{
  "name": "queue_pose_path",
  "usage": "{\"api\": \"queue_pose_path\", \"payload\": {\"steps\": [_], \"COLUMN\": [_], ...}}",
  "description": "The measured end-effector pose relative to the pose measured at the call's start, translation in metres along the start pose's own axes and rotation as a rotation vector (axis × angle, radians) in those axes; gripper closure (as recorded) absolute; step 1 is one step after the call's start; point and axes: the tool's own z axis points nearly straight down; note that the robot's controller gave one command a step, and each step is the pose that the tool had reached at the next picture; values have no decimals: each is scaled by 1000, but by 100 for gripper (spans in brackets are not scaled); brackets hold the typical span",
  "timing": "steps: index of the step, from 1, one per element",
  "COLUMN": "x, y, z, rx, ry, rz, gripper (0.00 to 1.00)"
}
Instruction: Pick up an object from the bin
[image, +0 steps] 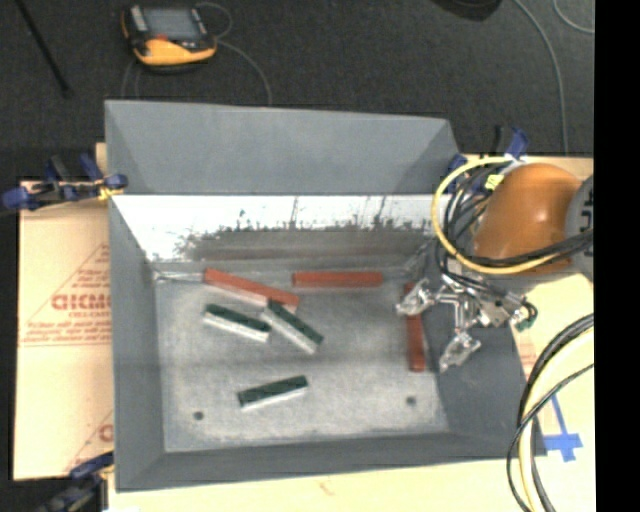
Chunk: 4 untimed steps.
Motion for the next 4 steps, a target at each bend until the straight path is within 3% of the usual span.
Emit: {"api": "queue_pose_path", "payload": {"steps": [1, 2, 3, 4], "x": [-27, -34, -31, -31], "y": [-11, -8, -13, -13], "z": [22, 23, 17, 17], "rx": [-29, -15, -2, -2], "ry": [-11, -3, -3, -3], "rz": [-197, -146, -197, -197], "gripper": [0, 0, 100, 100]}}
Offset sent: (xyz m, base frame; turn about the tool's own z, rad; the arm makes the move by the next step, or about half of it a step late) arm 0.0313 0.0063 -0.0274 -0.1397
